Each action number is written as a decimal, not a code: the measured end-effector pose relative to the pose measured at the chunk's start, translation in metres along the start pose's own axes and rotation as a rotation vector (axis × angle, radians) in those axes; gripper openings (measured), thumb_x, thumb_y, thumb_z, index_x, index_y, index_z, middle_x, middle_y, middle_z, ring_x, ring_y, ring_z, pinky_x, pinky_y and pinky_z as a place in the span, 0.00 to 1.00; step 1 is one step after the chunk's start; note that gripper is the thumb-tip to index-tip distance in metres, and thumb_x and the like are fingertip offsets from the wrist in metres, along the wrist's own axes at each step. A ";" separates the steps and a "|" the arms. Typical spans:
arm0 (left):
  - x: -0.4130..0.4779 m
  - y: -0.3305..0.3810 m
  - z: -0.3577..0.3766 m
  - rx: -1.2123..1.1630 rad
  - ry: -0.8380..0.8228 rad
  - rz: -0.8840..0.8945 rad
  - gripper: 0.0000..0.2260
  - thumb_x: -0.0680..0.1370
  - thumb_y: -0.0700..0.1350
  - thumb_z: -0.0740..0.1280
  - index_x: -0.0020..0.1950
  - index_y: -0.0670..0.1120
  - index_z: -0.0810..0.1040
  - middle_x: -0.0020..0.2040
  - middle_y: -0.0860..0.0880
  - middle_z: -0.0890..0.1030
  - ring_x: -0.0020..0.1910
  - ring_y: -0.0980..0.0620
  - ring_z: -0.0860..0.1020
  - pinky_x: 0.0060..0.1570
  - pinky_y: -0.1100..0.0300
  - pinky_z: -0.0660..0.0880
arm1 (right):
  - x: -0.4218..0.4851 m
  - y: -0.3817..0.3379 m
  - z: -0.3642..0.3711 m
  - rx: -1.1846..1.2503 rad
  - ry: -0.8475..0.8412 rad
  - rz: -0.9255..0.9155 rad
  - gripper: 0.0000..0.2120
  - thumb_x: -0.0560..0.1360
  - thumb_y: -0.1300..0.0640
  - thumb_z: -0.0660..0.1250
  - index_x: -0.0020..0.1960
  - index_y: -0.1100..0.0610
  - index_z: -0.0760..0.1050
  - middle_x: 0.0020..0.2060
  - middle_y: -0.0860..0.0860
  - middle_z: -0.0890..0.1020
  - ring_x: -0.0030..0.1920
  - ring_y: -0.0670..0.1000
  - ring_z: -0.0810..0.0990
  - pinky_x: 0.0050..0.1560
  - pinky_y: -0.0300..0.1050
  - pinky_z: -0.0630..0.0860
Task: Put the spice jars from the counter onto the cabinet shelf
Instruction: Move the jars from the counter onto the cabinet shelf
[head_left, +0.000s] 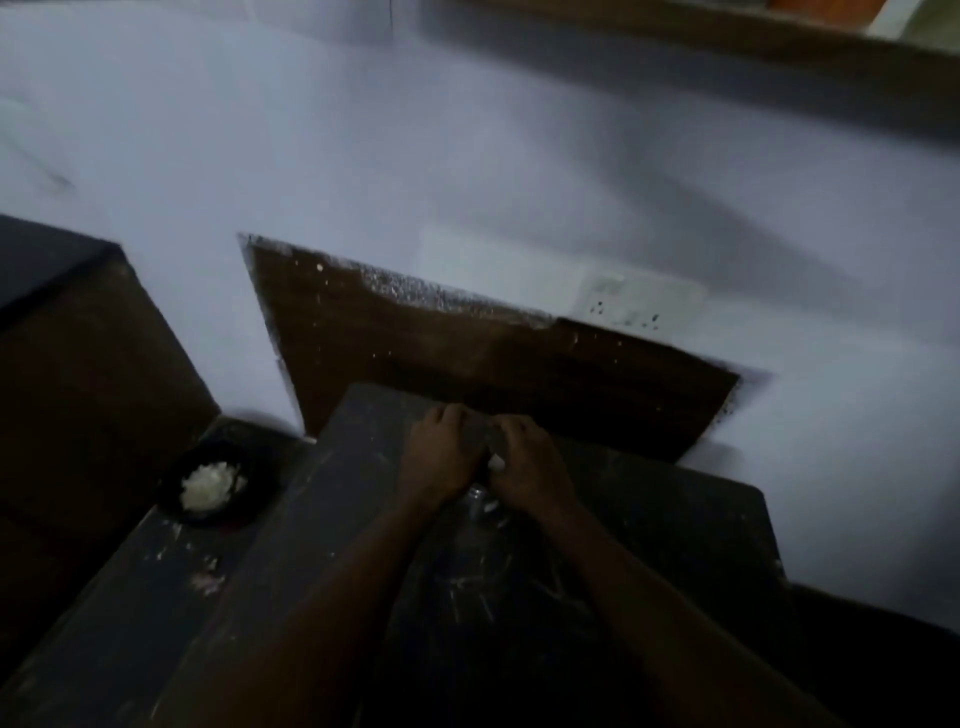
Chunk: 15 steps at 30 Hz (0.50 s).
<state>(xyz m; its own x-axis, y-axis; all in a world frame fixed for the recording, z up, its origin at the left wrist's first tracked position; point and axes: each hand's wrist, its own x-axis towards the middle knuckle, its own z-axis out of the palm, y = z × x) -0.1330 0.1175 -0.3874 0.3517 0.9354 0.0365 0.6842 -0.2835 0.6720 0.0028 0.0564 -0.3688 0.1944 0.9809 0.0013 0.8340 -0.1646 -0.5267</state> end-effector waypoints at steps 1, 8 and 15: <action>-0.002 -0.009 0.010 0.027 -0.046 -0.026 0.26 0.75 0.53 0.73 0.70 0.45 0.75 0.65 0.42 0.77 0.60 0.40 0.77 0.60 0.49 0.74 | -0.003 0.006 0.012 -0.015 -0.033 0.027 0.25 0.73 0.51 0.72 0.67 0.57 0.74 0.65 0.58 0.77 0.63 0.60 0.77 0.63 0.54 0.75; -0.007 -0.045 0.066 0.094 -0.179 -0.031 0.32 0.74 0.55 0.74 0.74 0.43 0.71 0.68 0.42 0.76 0.67 0.40 0.72 0.62 0.50 0.70 | -0.011 0.047 0.076 -0.016 -0.109 0.118 0.33 0.71 0.55 0.74 0.75 0.57 0.69 0.68 0.58 0.74 0.68 0.59 0.74 0.67 0.50 0.71; 0.017 -0.061 0.104 0.076 -0.224 -0.093 0.45 0.72 0.56 0.77 0.82 0.46 0.58 0.78 0.40 0.64 0.72 0.36 0.69 0.67 0.46 0.70 | -0.001 0.076 0.101 -0.051 -0.047 0.214 0.34 0.68 0.47 0.75 0.70 0.53 0.68 0.67 0.57 0.70 0.63 0.60 0.74 0.57 0.53 0.76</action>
<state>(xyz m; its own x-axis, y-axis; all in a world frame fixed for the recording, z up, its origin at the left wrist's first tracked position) -0.1027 0.1286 -0.5051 0.4115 0.8907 -0.1933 0.7636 -0.2211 0.6067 0.0140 0.0530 -0.4949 0.3460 0.9267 -0.1463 0.8015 -0.3731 -0.4673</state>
